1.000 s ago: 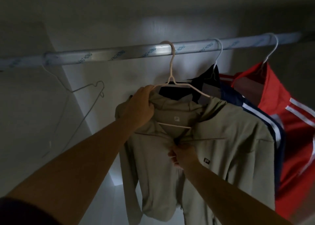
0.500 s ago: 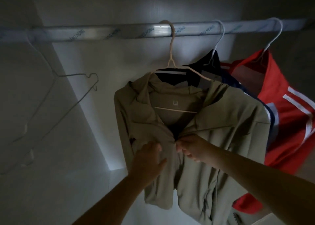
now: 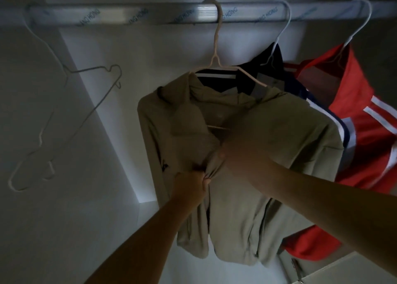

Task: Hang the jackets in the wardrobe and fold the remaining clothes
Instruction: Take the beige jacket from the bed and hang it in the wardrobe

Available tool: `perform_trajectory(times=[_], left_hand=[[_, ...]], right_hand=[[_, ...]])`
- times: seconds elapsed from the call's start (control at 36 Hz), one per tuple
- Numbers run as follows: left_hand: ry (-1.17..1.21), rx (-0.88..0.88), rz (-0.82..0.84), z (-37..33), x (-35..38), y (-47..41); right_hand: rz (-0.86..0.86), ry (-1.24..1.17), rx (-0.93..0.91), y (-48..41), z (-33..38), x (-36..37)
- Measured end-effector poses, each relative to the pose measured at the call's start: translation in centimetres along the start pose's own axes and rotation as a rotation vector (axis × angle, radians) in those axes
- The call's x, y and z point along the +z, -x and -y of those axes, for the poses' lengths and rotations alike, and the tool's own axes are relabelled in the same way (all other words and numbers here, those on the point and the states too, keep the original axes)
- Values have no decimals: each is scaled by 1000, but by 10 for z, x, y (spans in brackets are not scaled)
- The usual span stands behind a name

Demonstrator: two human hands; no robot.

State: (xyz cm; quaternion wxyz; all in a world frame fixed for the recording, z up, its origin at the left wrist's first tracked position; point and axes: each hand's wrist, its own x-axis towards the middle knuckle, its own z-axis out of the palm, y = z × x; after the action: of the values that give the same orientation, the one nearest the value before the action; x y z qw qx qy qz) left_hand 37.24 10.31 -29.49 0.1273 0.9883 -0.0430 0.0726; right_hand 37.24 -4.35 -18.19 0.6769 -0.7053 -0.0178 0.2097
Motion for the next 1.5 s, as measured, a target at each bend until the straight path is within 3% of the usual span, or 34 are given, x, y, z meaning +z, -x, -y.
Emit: perform_trajectory(times=[0.22, 0.42, 0.64, 0.78, 0.92, 0.97, 1.06, 1.17, 1.22, 1.31, 1.39, 1.5], left_hand=[[-54, -102, 159, 12, 12, -7], [-46, -130, 172, 22, 3, -10], [-10, -206, 200, 31, 11, -3], [174, -79, 41, 8, -13, -7], [640, -14, -269, -17, -64, -23], [653, -9, -370, -21, -83, -25], [635, 91, -484, -33, -108, -27], [415, 267, -490, -60, -128, -32], [201, 286, -478, -74, -129, -36], [-52, 330, -509, -92, -123, -40], [173, 282, -491, -97, -127, -47], [573, -55, -647, -79, -160, -77]], right_hand=[[-45, -53, -217, 1, 33, -7], [28, -37, -268, 4, 43, -6], [85, -150, -140, 10, 25, 0], [99, -113, -134, 11, 28, 4], [6, 178, -144, 17, 37, -3], [-53, 286, -201, 24, 38, -16], [-271, 678, -462, 36, 36, -46], [-504, 920, -755, 52, 35, -74], [-547, 996, -729, 56, 31, -83], [-458, 1042, -578, 57, 17, -88], [-340, 1222, -371, 56, 7, -90], [-313, 1166, -304, 56, 7, -92]])
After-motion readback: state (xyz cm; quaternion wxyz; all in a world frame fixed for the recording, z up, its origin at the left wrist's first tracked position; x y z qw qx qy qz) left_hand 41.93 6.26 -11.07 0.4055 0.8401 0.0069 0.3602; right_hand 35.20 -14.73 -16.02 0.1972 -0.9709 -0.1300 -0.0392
